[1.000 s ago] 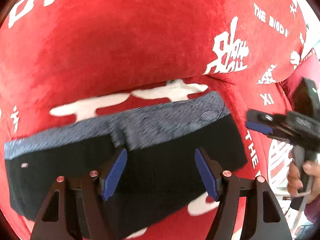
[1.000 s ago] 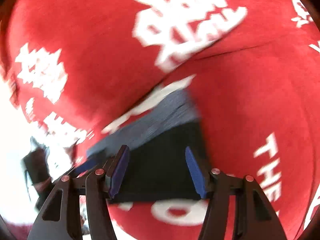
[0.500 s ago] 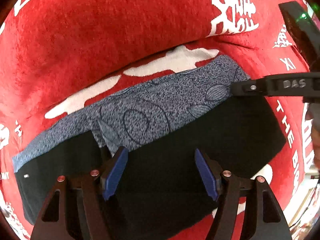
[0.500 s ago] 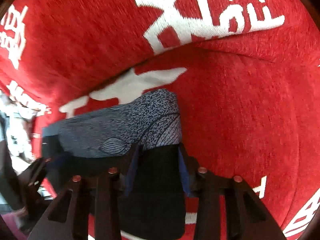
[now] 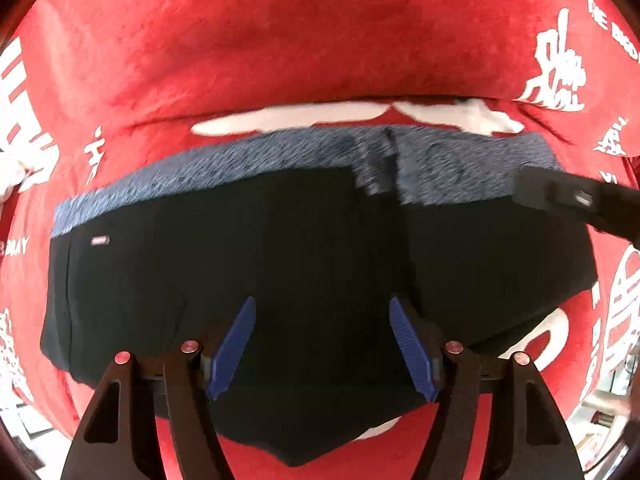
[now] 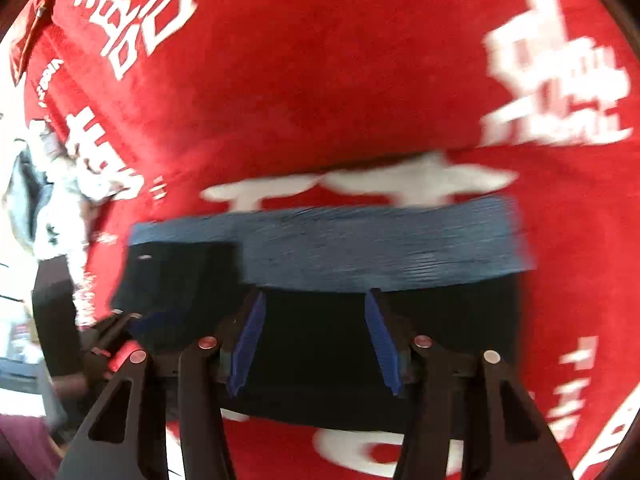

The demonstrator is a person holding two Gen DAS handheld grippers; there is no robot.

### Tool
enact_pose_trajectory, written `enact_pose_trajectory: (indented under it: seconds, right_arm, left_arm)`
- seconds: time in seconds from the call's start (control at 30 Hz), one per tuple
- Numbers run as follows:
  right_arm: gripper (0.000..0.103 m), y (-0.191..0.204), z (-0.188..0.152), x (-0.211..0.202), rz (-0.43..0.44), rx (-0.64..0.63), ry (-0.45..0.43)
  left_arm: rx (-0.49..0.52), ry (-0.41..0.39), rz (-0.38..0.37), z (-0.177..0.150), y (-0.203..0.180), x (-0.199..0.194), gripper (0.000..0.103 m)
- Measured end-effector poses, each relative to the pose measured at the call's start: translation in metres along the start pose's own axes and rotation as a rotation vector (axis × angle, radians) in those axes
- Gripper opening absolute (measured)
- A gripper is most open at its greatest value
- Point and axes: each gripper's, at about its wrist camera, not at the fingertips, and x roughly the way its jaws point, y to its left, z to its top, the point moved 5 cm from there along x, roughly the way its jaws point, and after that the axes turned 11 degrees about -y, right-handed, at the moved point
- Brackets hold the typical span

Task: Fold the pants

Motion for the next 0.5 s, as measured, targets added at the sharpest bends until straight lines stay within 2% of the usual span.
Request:
enact_pose_trajectory:
  seconds: [0.1,0.17,0.23,0.37,0.43,0.47,0.5]
  right_arm:
    - [0.053,0.022,0.0,0.04,0.053,0.077,0.024]
    - [0.053,0.02,-0.013,0.068,0.065,0.126,0.119]
    - [0.053,0.031,-0.02,0.072,0.045,0.075,0.121]
    - [0.053,0.051,-0.047,0.061,0.028,-0.058,0.179]
    - [0.053,0.055,-0.053,0.057,0.012,-0.059,0.191]
    - [0.053,0.054,-0.055,0.055,0.007,-0.04,0.194]
    - [0.053,0.053,-0.055,0.053,0.001,-0.021,0.197]
  left_arm:
    - [-0.005,-0.009,-0.003,-0.007,0.001,-0.002,0.071]
    - [-0.005,-0.002,-0.004,-0.014,0.003,-0.001,0.071]
    - [-0.02,0.012,-0.012,-0.021,0.008,-0.001,0.071]
    - [-0.034,0.019,-0.012,-0.028,0.015,-0.003,0.071]
    - [-0.056,0.012,-0.024,-0.029,0.021,-0.009,0.071]
    - [-0.065,0.006,-0.027,-0.03,0.023,-0.013,0.073]
    - [-0.074,0.001,-0.027,-0.03,0.027,-0.015,0.088]
